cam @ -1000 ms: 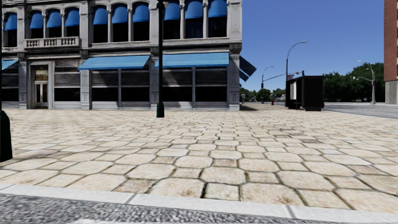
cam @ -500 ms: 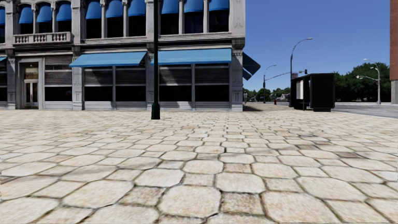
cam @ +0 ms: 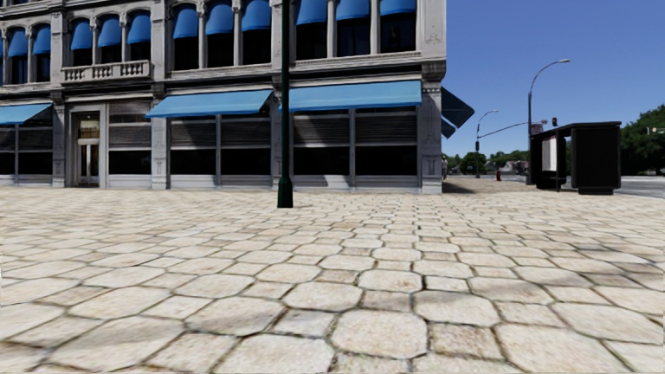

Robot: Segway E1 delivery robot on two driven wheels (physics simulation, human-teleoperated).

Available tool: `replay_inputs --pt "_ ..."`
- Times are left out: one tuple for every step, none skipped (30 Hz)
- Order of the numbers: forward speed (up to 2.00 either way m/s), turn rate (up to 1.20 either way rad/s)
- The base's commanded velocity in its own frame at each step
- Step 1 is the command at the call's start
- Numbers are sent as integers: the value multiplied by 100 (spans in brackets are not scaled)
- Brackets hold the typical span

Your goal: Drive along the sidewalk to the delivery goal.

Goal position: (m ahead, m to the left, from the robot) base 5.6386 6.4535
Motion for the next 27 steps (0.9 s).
replay_inputs --pt "125 49" --pt "125 49" --pt "125 49" --pt "127 51" --pt "130 51" --pt "133 53" --pt "133 53" --pt "135 54" --pt "136 57" --pt "138 58" --pt "138 58" --pt "140 61" --pt "145 64" --pt "149 64" --pt "151 65" --pt "151 65" --pt "152 65" --pt "154 65" --pt "154 65" --pt "154 65" --pt "155 65" --pt "156 65" --pt "156 65" --pt "156 65" --pt "157 65" --pt "157 65" --pt "157 65"
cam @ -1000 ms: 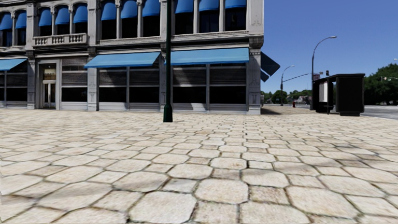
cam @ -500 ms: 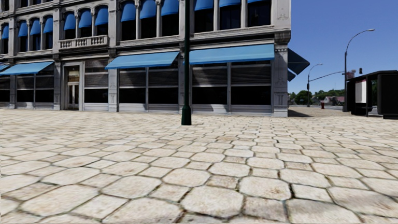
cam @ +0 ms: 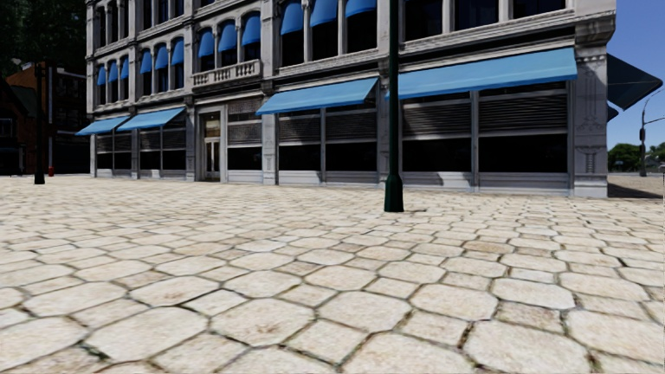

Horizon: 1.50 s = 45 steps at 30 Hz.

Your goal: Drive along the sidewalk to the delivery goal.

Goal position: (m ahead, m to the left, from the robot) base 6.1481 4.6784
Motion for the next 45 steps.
replay_inputs --pt "157 65" --pt "157 65" --pt "157 65" --pt "157 65" --pt "158 65" --pt "158 65" --pt "159 65" --pt "160 65" --pt "160 65" --pt "161 65" --pt "161 65" --pt "161 65" --pt "161 65" --pt "161 65" --pt "165 65" --pt "177 65" --pt "200 65" --pt "200 65" --pt "200 65" --pt "200 65" --pt "200 65" --pt "200 65" --pt "200 65" --pt "200 65" --pt "200 65" --pt "200 65" --pt "200 65" --pt "200 65" --pt "200 65" --pt "200 65" --pt "200 65" --pt "200 65" --pt "200 65" --pt "200 65" --pt "200 65" --pt "200 65" --pt "200 65" --pt "200 65" --pt "200 65" --pt "200 65" --pt "200 65" --pt "200 65" --pt "200 65" --pt "200 56" --pt "200 56"
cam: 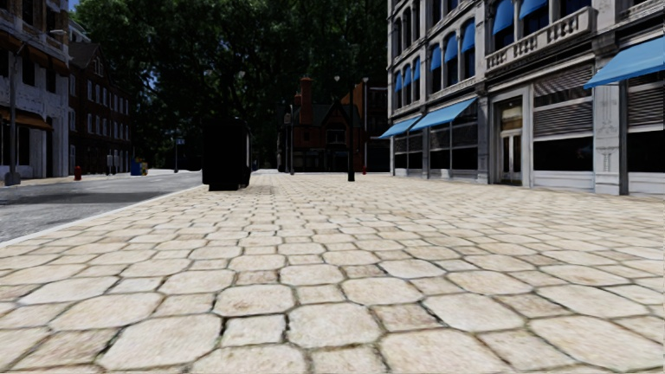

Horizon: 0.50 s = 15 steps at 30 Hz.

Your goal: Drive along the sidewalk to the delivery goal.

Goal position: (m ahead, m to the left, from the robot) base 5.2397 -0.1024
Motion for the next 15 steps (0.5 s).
replay_inputs --pt "200 52" --pt "200 51" --pt "200 51" --pt "200 51" --pt "200 51" --pt "200 48" --pt "200 0" --pt "200 0" --pt "200 0" --pt "200 0" --pt "200 0" --pt "200 0" --pt "200 0" --pt "200 0" --pt "200 0"
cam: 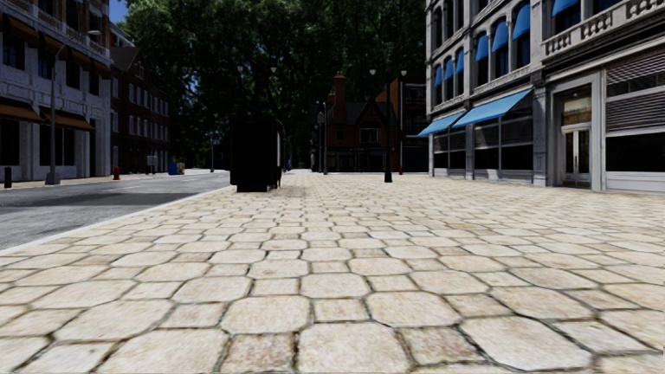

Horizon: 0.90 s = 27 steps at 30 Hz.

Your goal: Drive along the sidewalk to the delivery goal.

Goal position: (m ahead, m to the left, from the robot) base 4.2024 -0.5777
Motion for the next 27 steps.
replay_inputs --pt "200 0" --pt "200 0" --pt "200 0" --pt "200 0" --pt "200 0" --pt "200 0" --pt "200 0" --pt "200 0" --pt "200 0" --pt "200 0" --pt "200 0" --pt "200 0" --pt "200 0" --pt "200 0" --pt "200 0" --pt "200 0" --pt "200 0" --pt "200 0" --pt "200 0" --pt "200 0" --pt "200 0" --pt "200 0" --pt "200 0" --pt "200 -10" --pt "200 -18" --pt "200 -20" --pt "200 -20"
